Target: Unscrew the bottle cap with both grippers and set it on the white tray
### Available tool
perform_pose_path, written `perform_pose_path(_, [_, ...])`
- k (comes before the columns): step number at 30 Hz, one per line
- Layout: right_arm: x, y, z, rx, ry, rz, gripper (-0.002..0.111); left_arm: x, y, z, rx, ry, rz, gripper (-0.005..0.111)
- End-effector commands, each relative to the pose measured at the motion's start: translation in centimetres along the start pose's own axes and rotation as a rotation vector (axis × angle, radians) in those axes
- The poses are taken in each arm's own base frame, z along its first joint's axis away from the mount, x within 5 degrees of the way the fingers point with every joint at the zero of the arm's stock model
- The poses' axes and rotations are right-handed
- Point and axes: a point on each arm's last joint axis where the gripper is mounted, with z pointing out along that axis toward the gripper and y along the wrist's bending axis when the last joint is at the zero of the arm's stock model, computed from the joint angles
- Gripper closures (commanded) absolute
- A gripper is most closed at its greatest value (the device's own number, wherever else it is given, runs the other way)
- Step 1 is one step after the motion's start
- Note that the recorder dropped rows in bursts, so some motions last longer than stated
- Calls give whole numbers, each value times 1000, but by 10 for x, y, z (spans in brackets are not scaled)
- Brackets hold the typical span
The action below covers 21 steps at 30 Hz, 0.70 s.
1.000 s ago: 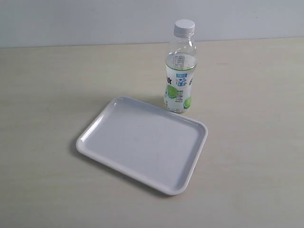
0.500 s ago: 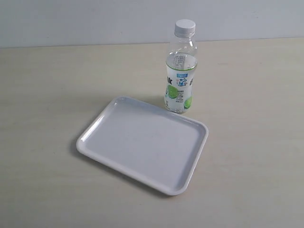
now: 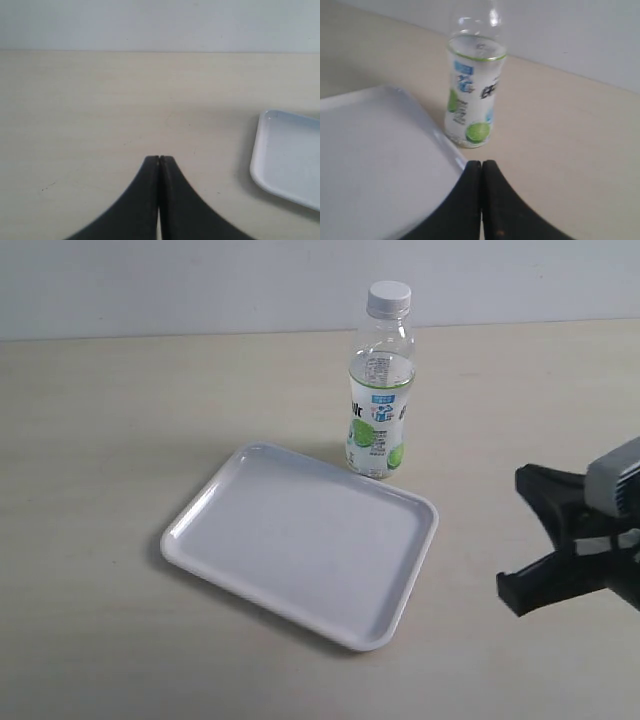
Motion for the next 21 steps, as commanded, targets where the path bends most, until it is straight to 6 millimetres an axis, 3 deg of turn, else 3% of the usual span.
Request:
perform_pose_path(1, [-12,7,14,-39,-37,19,108,0,0,0,4,-14,-1,107])
perform_pose_path(3, [-24,2,17,19,-87,54,108,0,0,0,4,-14,-1,107])
perform_pose_path(9, [-24,-9,17,141,-91,175,108,0,0,0,4,-14,-1,107])
perform_pose_path(18, [-17,-5,17,101,-10,77,108,0,0,0,3,-14,3,107])
perform_pose_path(21, [-18,-5,17,105,-17,60,108,-8,0,-1,-5,-100,75,107])
